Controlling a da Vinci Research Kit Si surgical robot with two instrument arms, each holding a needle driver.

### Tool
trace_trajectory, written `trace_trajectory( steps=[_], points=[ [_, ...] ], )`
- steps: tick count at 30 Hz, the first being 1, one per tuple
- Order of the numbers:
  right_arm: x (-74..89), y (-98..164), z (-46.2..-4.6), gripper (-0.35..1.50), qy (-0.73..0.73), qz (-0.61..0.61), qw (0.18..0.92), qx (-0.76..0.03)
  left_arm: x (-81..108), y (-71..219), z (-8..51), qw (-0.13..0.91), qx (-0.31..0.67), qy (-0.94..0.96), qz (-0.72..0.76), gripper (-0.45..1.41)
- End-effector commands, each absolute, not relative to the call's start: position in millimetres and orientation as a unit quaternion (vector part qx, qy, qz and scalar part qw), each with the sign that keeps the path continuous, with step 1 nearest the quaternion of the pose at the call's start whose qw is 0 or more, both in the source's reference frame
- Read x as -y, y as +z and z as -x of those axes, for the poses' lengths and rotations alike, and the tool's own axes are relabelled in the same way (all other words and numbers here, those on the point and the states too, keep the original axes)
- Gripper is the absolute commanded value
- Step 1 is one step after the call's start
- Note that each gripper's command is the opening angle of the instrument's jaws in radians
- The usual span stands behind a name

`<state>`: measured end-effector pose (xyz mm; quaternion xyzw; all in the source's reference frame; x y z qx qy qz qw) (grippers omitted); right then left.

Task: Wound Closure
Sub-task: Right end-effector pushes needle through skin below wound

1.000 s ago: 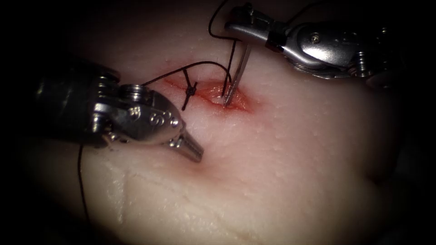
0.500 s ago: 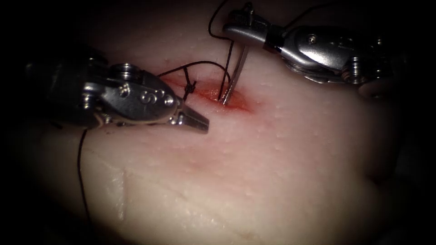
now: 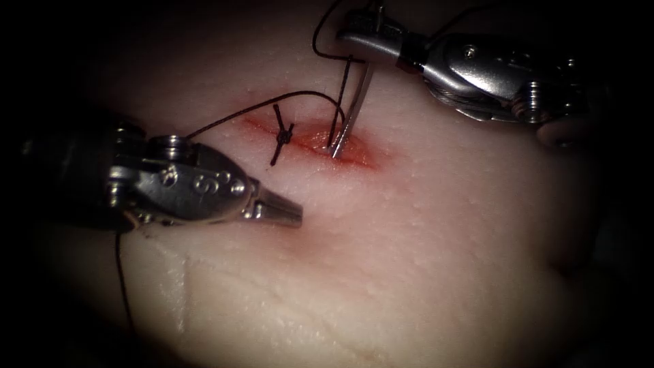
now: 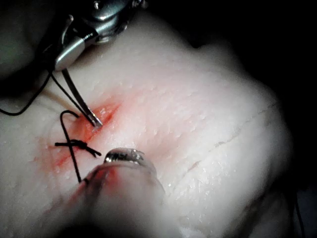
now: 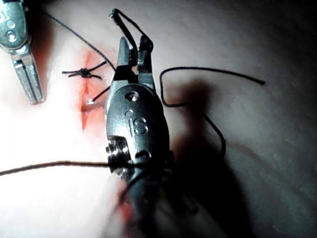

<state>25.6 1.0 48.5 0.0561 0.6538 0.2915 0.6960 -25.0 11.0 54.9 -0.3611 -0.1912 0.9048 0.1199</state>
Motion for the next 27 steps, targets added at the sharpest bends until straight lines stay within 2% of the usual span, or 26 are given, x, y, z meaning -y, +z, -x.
trace_trajectory(
  steps=[1, 27],
  points=[
    [-0.2, 49.0, -26.5, -0.35, 0.295, -0.063, 0.693, -0.655, -10.3, 55.4, 25.7, 0.120, 0.190, 0.904, 0.363, -0.35],
    [-0.5, 49.9, -26.7, -0.35, 0.337, -0.131, 0.667, -0.652, -9.9, 56.5, 24.8, 0.133, 0.176, 0.901, 0.373, -0.38]
  ],
)
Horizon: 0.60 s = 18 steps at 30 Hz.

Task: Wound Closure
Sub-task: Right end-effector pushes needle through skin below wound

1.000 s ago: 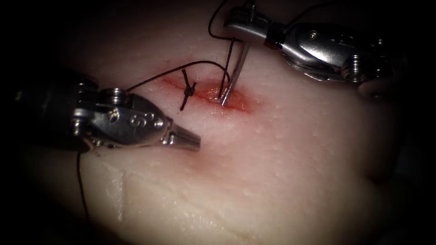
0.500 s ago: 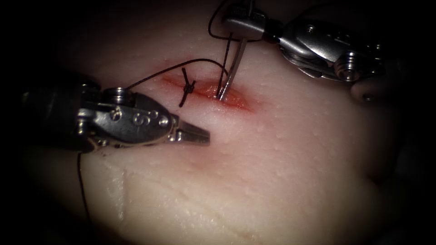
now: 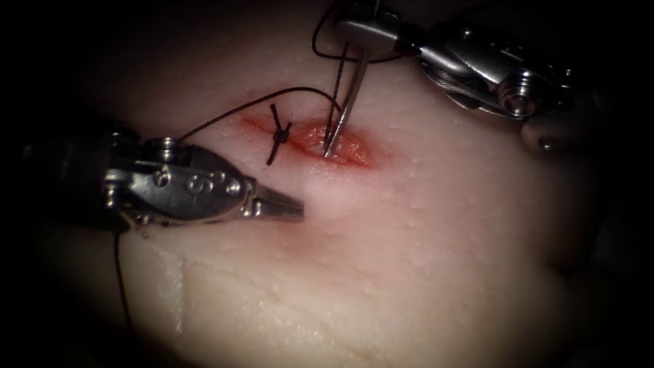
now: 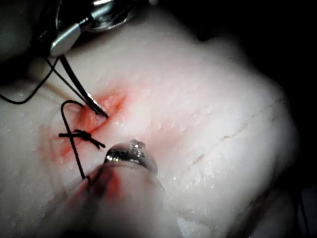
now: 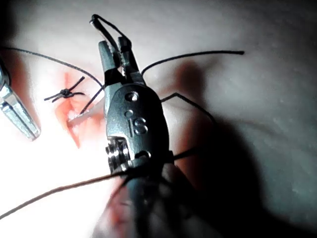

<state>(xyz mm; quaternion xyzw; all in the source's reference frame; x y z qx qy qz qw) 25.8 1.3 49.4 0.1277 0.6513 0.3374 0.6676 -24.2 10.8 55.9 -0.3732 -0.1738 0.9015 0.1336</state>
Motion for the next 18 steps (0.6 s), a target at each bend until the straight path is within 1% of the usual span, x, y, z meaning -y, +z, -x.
trace_trajectory(
  steps=[1, 18],
  points=[
    [-0.4, 50.0, -26.7, -0.35, 0.338, -0.133, 0.667, -0.651, -9.9, 56.5, 24.8, 0.133, 0.176, 0.901, 0.373, -0.38],
    [0.3, 50.4, -27.1, -0.35, 0.355, -0.178, 0.655, -0.643, -9.9, 56.5, 24.5, 0.133, 0.177, 0.901, 0.373, -0.38]
  ],
)
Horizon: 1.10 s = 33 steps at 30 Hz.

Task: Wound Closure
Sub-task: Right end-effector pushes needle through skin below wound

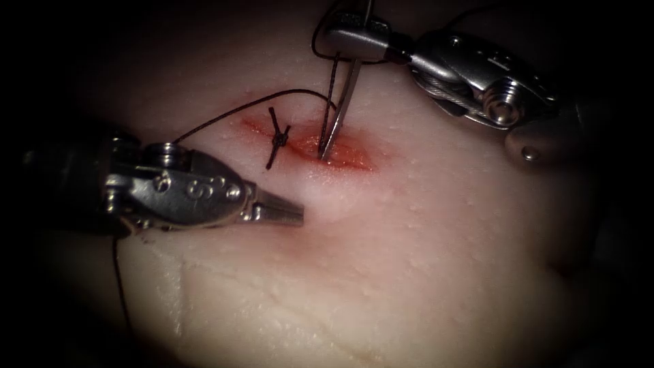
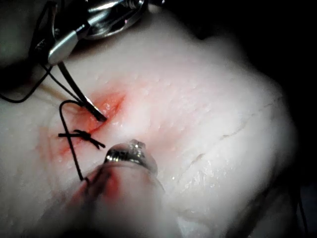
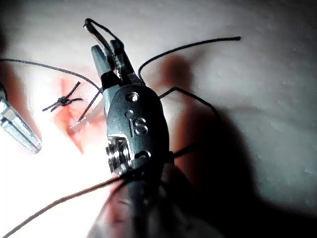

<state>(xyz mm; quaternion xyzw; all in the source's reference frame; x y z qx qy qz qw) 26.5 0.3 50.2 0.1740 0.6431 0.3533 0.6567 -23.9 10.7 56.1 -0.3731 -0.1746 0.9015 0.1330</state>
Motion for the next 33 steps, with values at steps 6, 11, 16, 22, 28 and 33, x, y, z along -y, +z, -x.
trace_trajectory(
  steps=[6, 11, 16, 22, 28, 33],
  points=[
    [0.4, 50.5, -27.2, -0.35, 0.370, -0.212, 0.640, -0.639, -9.9, 56.5, 24.0, 0.132, 0.177, 0.901, 0.373, -0.38],
    [0.6, 50.6, -27.2, -0.35, 0.378, -0.229, 0.633, -0.636, -9.7, 56.9, 24.2, 0.133, 0.175, 0.902, 0.372, -0.38],
    [0.8, 50.8, -27.3, -0.35, 0.384, -0.240, 0.628, -0.633, -9.5, 57.1, 24.7, 0.133, 0.177, 0.901, 0.373, -0.38],
    [1.2, 51.0, -27.5, -0.35, 0.394, -0.250, 0.621, -0.629, -9.3, 57.1, 25.3, 0.135, 0.179, 0.900, 0.374, -0.38],
    [1.7, 51.2, -27.6, -0.35, 0.408, -0.264, 0.618, -0.618, -9.3, 57.1, 25.3, 0.135, 0.179, 0.900, 0.374, -0.38],
    [2.2, 51.4, -27.8, -0.35, 0.421, -0.281, 0.609, -0.611, -9.5, 57.1, 25.0, 0.134, 0.180, 0.900, 0.375, -0.38]
  ],
)
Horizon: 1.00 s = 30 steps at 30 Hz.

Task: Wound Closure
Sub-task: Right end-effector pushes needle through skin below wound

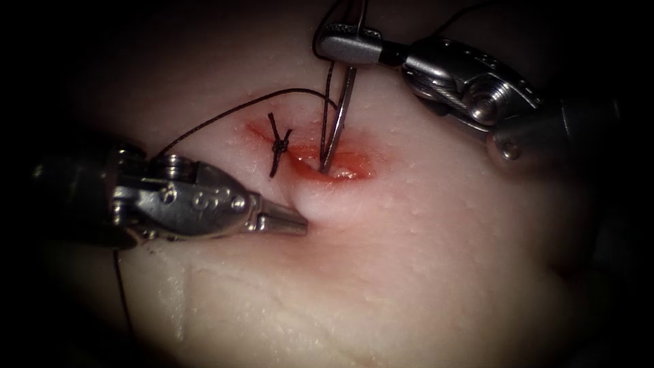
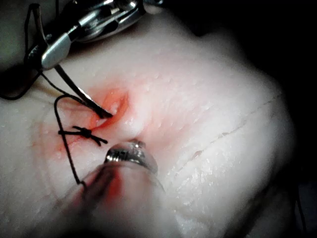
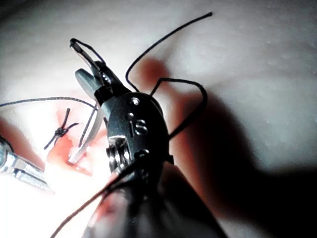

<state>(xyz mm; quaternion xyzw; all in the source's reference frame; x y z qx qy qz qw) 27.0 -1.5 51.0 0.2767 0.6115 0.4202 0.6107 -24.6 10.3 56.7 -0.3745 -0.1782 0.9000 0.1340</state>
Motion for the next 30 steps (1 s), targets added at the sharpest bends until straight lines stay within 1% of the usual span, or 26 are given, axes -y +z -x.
trace_trajectory(
  steps=[1, 9, 16, 30],
  points=[
    [2.3, 51.4, -27.8, -0.35, 0.424, -0.285, 0.607, -0.609, -9.5, 57.1, 25.0, 0.134, 0.180, 0.900, 0.375, -0.38],
    [2.7, 51.6, -28.0, -0.35, 0.459, -0.328, 0.578, -0.590, -9.5, 57.1, 25.0, 0.134, 0.181, 0.899, 0.375, -0.38],
    [2.8, 51.6, -28.3, -0.35, 0.485, -0.370, 0.534, -0.586, -9.6, 57.1, 25.0, 0.134, 0.181, 0.899, 0.375, -0.38],
    [4.6, 50.5, -29.3, -0.35, 0.509, -0.439, 0.490, -0.555, -10.2, 57.0, 24.9, 0.132, 0.181, 0.899, 0.376, -0.38]
  ],
)
